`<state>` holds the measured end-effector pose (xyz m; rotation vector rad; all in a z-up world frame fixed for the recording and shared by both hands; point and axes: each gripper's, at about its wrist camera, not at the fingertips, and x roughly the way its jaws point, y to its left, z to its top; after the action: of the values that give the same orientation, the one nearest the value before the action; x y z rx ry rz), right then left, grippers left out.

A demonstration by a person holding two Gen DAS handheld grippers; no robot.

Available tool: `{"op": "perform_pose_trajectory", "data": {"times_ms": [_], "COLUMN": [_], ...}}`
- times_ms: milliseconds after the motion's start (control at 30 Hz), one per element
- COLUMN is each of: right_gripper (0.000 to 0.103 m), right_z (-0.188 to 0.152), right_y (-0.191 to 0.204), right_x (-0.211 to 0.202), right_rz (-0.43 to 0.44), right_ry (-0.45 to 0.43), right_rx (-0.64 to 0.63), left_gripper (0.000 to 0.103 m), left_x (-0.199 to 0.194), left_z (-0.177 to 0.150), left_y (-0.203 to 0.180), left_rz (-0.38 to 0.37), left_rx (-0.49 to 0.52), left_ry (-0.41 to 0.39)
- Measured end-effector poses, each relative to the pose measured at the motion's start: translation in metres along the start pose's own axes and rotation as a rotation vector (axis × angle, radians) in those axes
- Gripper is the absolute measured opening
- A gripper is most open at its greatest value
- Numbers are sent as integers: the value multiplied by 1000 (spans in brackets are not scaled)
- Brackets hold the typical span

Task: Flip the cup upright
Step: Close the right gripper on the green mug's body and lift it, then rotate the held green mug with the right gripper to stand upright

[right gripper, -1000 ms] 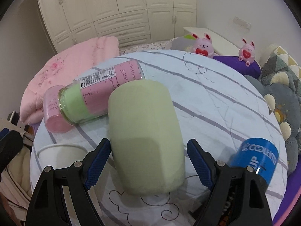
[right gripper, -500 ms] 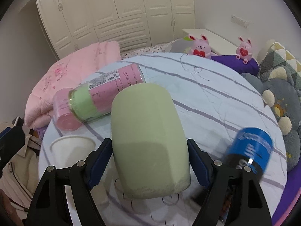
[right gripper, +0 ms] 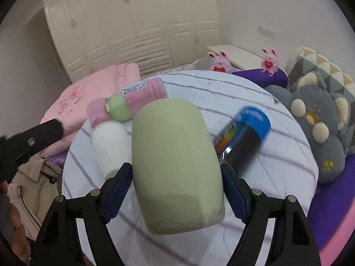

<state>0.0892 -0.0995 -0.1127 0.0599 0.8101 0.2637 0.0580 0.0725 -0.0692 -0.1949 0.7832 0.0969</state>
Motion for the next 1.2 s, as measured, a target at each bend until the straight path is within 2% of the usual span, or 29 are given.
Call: {"op": "perform_pose_trajectory", "data": {"times_ms": [133,333,533,667,800,1000,1200], "right_gripper": [80,80,82,82,82,82,82], "right_z": [-21,-40,-42,-42,-43,-39,-40], "right_y": [-2,-11,-12,-27,-43,-71,-105], "right_x": [3,16,9,-10,-30,-48,-43], "right_rz": [14,34,58,73,47,-50,-69], "right_ry": [16,55,35,5,-38,-103,-89], "right_rx": [37,90,85,91,75,56,92], "left_gripper": [103,103,103,103,103,103,103], "left_x": [-1,-1,-4,-8,-8,-5,6], "left_z": [-13,-28,-35,-33,-32,-36,-40], "left_y": [-11,-14,-27,-42,-61,-92,-115], "left_rz": [12,16,-8,-22,-58,-68,-57], "left_rx": [36,28,21,26,27,53,62], "left_ry": [43,96,123,117,125,141,172]}}
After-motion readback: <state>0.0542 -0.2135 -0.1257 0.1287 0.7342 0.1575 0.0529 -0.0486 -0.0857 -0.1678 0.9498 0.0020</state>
